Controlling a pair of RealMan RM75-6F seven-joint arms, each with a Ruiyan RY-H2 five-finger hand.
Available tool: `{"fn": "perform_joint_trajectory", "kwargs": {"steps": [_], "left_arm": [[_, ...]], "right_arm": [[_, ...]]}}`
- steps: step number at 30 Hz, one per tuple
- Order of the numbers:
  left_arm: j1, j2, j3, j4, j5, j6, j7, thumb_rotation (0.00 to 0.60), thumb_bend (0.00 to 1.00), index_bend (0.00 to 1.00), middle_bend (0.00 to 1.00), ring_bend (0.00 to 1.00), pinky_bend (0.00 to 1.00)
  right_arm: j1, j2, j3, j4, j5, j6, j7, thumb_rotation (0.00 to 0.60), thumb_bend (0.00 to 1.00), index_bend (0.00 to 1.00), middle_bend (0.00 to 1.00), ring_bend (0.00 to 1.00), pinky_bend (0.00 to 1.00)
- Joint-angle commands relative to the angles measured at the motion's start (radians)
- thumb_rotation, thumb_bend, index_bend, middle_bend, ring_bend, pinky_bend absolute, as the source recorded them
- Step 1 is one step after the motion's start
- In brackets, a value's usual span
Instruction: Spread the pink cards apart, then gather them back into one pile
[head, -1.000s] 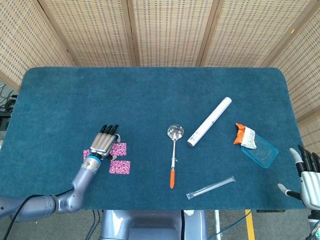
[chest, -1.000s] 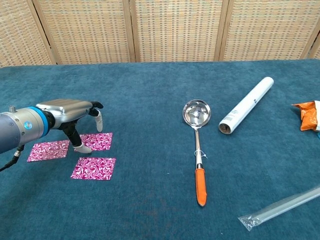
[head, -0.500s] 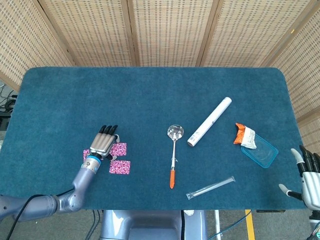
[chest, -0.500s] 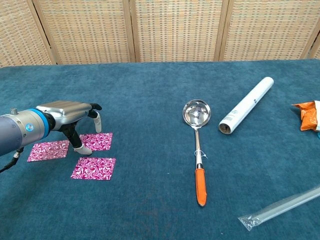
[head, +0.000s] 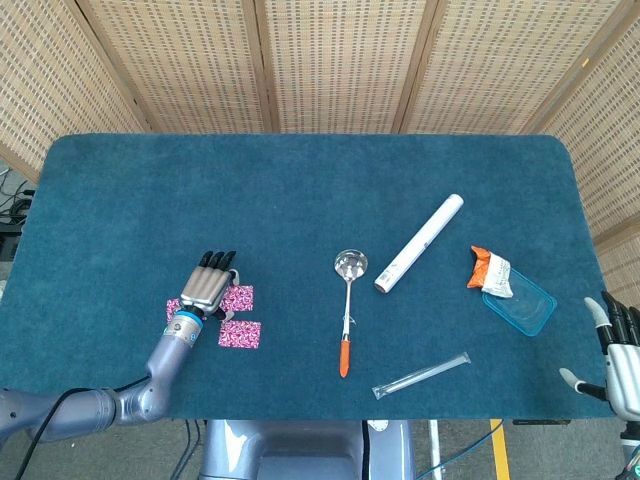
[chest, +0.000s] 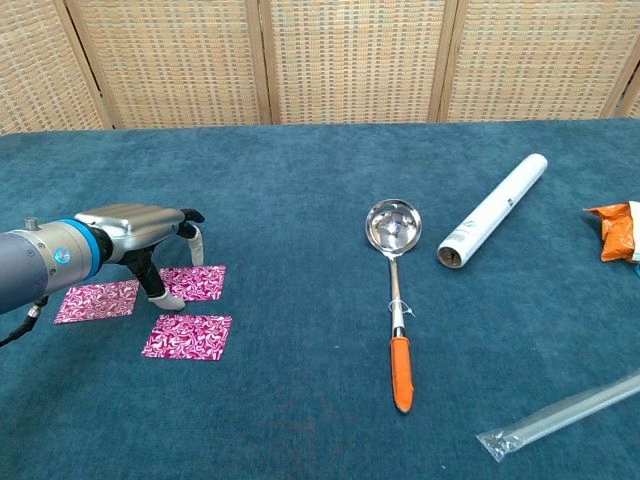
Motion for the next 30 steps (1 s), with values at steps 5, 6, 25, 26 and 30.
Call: {"fn": "perform_joint_trajectory", "kwargs": {"steps": [5,6,25,26,30], "left_arm": [[-0.003,0.002,0.001,-0.005,-0.011,-0.005,0.003,0.568,0.29,0.38,0.03,0.0,0.0],[-0.003,0.002,0.001,-0.006,-0.014,-0.006,0.002,0.566,0.3,0.38,0.03,0.0,0.0],[-0.004,0.023,-0.004,-0.037,-0.002,-0.027,-0.051,0.566,0.32,0.4,0.03,0.0,0.0],[-0.004,0.025,-0.003,-0.038,0.0,-0.026,-0.053,0.565,0.32,0.4,0.03,0.0,0.0],[-0.003,0.033,-0.004,-0.046,0.012,-0.025,-0.063,0.565,0.32,0.39,0.03,0.0,0.0]], "right_arm": [[-0.001,0.001,0.001,0.002,0.002,0.0,0.003,0.6,0.0,0.05,0.0,0.0,0.0],[-0.001,0.001,0.001,0.002,0.001,-0.001,0.003,0.6,0.0,0.05,0.0,0.0,0.0],[-0.006,0.002,0.003,0.005,0.001,0.006,0.01,0.6,0.0,0.05,0.0,0.0,0.0],[-0.006,0.002,0.003,0.005,0.001,0.006,0.01,0.6,0.0,0.05,0.0,0.0,0.0],[-0.006,0.002,0.003,0.004,0.001,0.006,0.009,0.6,0.0,0.05,0.0,0.0,0.0]]}}
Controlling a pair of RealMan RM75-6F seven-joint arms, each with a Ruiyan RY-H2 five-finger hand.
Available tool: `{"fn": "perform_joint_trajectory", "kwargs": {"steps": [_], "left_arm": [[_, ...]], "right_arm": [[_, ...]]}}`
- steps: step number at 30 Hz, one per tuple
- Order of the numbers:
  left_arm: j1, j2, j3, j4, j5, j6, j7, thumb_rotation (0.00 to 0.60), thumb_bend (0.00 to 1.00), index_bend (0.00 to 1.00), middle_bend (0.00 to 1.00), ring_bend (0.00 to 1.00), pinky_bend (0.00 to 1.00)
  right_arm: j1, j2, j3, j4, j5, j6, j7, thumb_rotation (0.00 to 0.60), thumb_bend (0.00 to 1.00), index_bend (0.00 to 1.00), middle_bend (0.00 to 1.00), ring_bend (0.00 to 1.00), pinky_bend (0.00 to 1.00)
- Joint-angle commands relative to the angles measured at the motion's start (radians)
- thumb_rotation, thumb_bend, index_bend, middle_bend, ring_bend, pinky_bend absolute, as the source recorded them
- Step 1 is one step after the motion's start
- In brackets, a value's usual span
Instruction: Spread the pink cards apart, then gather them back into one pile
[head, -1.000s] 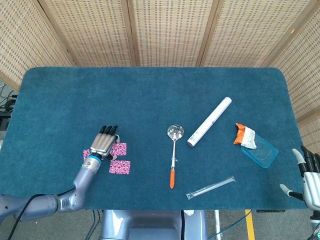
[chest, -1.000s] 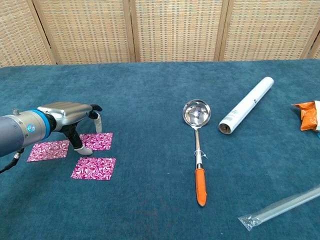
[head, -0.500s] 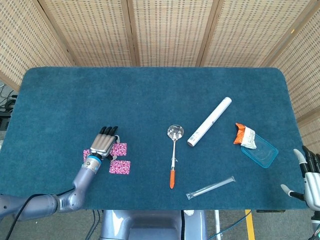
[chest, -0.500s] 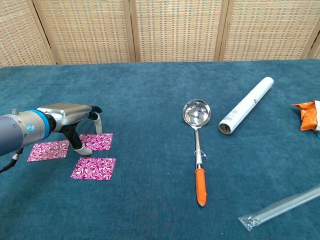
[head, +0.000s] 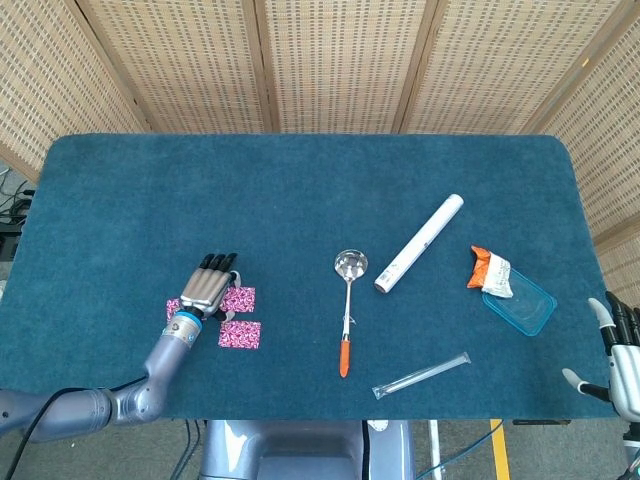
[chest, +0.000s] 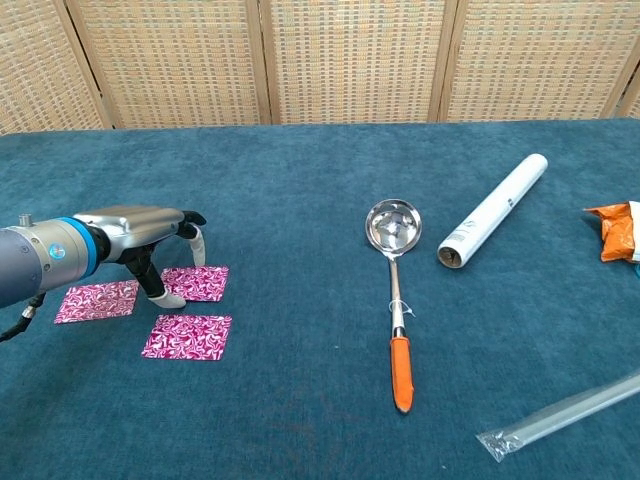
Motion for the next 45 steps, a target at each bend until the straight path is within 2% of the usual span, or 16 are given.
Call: {"fn": "perform_joint_trajectory", "kwargs": {"steps": [1,15,25,32,45], "left_arm": [[0.001,0.007,0.0,-0.007,0.007,0.001,-0.006,0.566,0.32,0.39,0.03,0.0,0.0],[0.032,0.07,0.03,-0.096,0.089,0.033,-0.044,0.567,0.32,0.39,0.03,0.0,0.0],[0.076,0.105,0.088,-0.208,0.183,0.077,-0.052,0.566,0.31,0.39,0.03,0.0,0.0],[0.098,0.12,0.11,-0.275,0.22,0.114,-0.04,0.564,0.31,0.39,0.03,0.0,0.0],[0.12,0.093,0.129,-0.285,0.226,0.148,0.009,0.566,0.29,0.39,0.03,0.0,0.0]], "right_arm": [[0.0,0.0,0.0,0.0,0.0,0.001,0.0,0.6,0.0,0.05,0.0,0.0,0.0],[0.002,-0.002,0.002,-0.004,-0.004,0.002,-0.002,0.6,0.0,0.05,0.0,0.0,0.0],[0.005,-0.006,0.001,0.002,-0.01,-0.003,0.006,0.6,0.0,0.05,0.0,0.0,0.0],[0.001,-0.008,-0.001,0.008,-0.014,0.005,0.017,0.6,0.0,0.05,0.0,0.0,0.0],[-0.004,-0.007,-0.003,0.019,-0.018,0.01,0.037,0.6,0.0,0.05,0.0,0.0,0.0]]}}
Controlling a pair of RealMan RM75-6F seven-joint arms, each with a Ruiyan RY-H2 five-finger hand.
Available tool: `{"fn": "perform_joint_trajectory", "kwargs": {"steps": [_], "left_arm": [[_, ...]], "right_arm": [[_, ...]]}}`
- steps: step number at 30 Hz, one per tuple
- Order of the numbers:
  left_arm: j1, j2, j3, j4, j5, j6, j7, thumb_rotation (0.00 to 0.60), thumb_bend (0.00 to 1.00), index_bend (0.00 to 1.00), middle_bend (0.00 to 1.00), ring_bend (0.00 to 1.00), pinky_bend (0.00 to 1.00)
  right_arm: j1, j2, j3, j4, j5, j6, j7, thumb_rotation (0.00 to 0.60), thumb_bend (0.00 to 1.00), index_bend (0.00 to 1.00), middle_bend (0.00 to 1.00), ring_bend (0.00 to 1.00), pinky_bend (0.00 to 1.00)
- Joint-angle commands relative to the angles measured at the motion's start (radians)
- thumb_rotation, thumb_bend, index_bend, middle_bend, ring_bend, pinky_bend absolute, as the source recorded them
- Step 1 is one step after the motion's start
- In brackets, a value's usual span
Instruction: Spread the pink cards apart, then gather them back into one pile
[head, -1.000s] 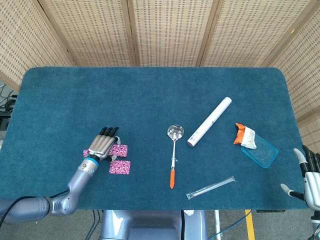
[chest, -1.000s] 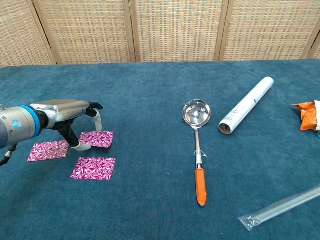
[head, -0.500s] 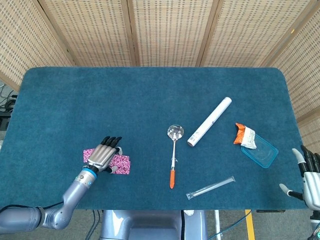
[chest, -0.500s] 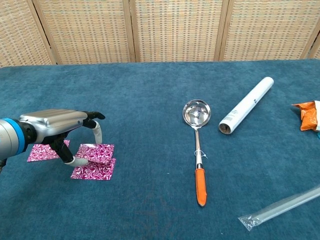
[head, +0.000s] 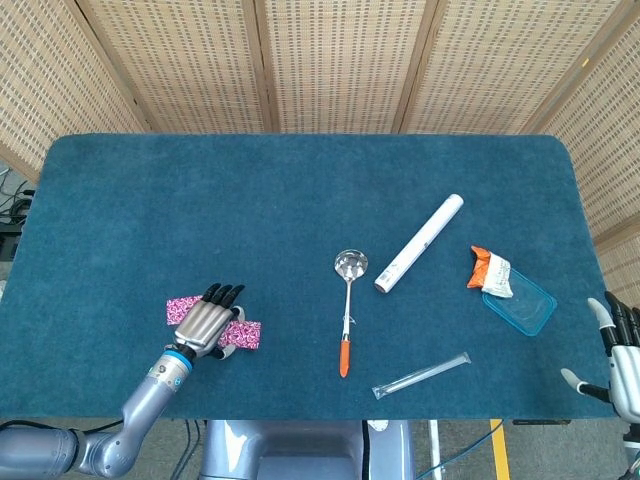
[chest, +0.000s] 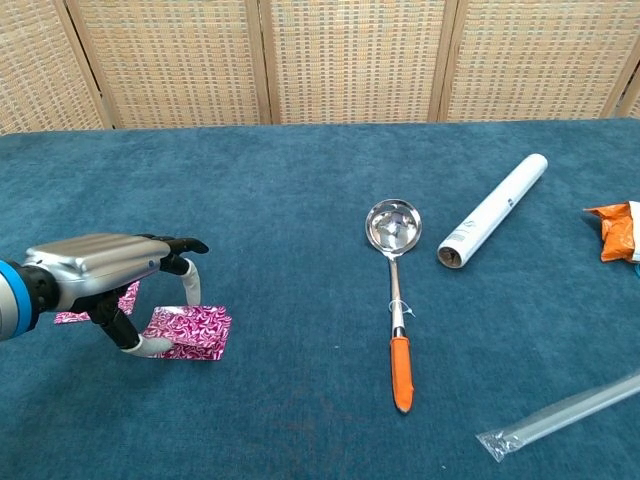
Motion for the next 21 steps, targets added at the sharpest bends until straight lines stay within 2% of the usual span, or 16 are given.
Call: {"fn": "perform_joint_trajectory", "kwargs": {"steps": [1,21], "left_arm": [[0.001,-0.009,-0.002,0.005,-0.003,0.002,0.009,0.566,0.29,0.39,0.03,0.0,0.0],[-0.007,-0.023,-0.017,0.013,-0.032,-0.008,0.051,0.566,0.22,0.27,0.0,0.0,0.0]], "right_arm": [[-0.002,-0.001,0.0,0.002,0.0,0.002,0.003,0.6,0.0,0.05,0.0,0.0,0.0],[-0.005,-0.001,0.0,0.009,-0.002,0.006,0.015,0.6,0.0,0.05,0.01,0.0,0.0]]}}
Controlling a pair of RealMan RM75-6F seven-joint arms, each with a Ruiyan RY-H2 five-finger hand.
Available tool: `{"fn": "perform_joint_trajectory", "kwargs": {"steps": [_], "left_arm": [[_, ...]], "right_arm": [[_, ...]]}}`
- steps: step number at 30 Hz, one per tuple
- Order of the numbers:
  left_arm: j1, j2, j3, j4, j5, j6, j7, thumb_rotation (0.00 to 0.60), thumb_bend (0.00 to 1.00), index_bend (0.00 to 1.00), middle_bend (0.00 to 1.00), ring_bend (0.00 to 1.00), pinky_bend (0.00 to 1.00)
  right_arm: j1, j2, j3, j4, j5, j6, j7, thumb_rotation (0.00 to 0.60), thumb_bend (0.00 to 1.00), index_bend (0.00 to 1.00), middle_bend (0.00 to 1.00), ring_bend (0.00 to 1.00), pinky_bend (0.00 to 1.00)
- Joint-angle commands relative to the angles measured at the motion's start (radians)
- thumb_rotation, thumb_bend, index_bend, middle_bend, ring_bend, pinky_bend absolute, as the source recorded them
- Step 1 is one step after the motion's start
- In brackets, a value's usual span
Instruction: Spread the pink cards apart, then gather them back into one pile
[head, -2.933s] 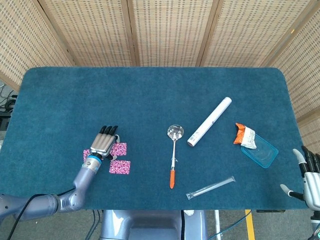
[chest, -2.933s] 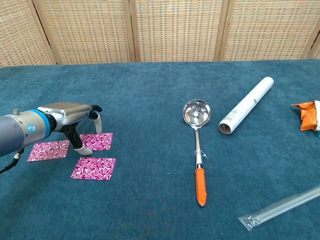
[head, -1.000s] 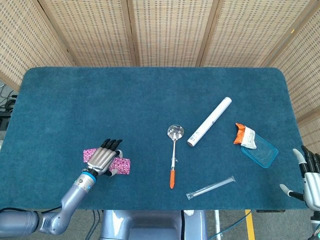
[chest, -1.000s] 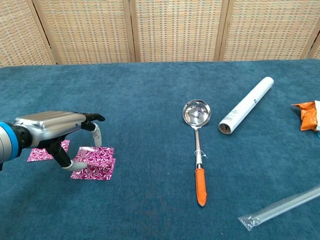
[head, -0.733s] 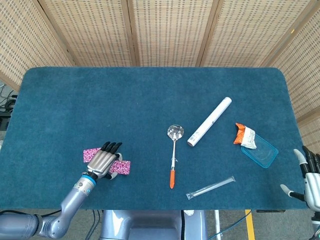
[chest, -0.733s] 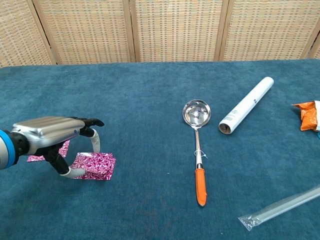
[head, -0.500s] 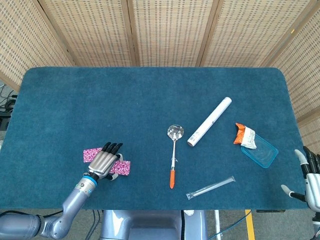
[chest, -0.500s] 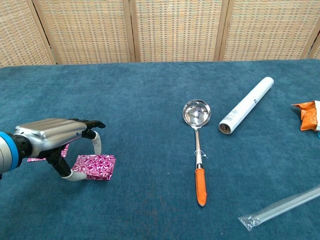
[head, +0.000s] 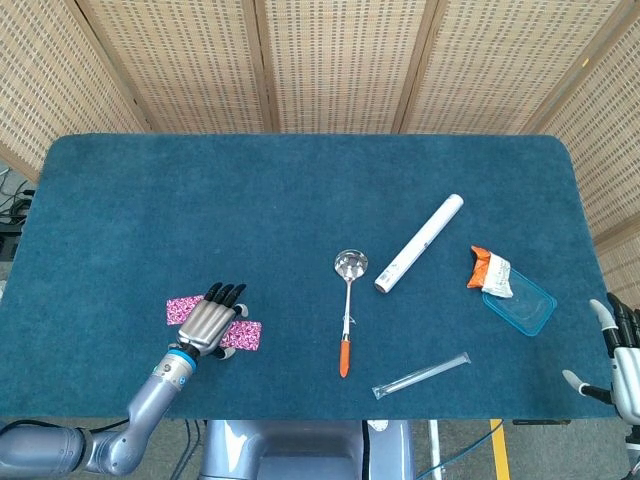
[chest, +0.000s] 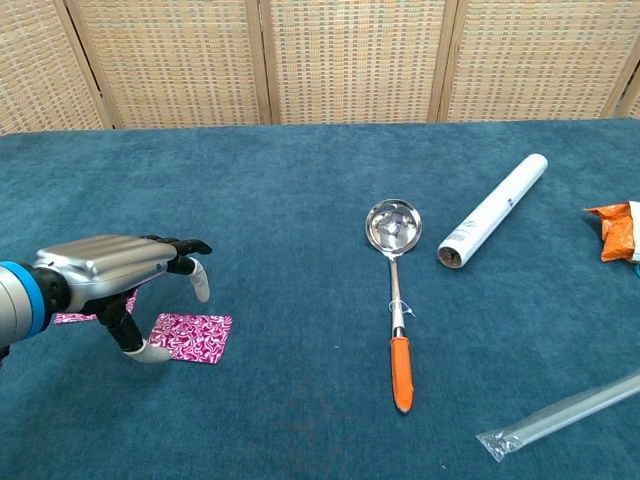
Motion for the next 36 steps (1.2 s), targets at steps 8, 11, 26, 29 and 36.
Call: {"fn": "perform_joint_trajectory", "kwargs": {"steps": [8,11,26,29,36], "left_arm": [[0.018,0.043,-0.023,0.002,0.001,0.032,-0.026,0.568,0.22,0.25,0.0,0.0,0.0],[0.025,0.061,-0.029,0.01,-0.01,0.042,-0.028,0.566,0.24,0.25,0.0,0.0,0.0],[0.059,0.097,-0.028,0.097,-0.09,0.008,-0.055,0.568,0.25,0.25,0.0,0.0,0.0],[0.061,0.085,-0.028,0.109,-0.089,0.005,-0.057,0.567,0.25,0.27,0.0,0.0,0.0],[0.06,0.061,-0.032,0.132,-0.095,0.004,-0.043,0.566,0.26,0.28,0.0,0.0,0.0]], "right_arm": [[0.002,-0.001,0.001,0.006,-0.001,-0.003,0.006,0.6,0.0,0.05,0.01,0.0,0.0],[0.003,-0.003,0.001,0.009,0.0,-0.005,0.008,0.6,0.0,0.05,0.01,0.0,0.0],[0.018,-0.009,0.003,0.007,0.0,-0.025,-0.001,0.6,0.0,0.05,0.01,0.0,0.0],[0.016,-0.009,0.003,0.005,0.002,-0.023,-0.004,0.6,0.0,0.05,0.01,0.0,0.0],[0.012,-0.006,0.002,0.004,0.003,-0.017,-0.003,0.6,0.0,0.05,0.01,0.0,0.0]]}}
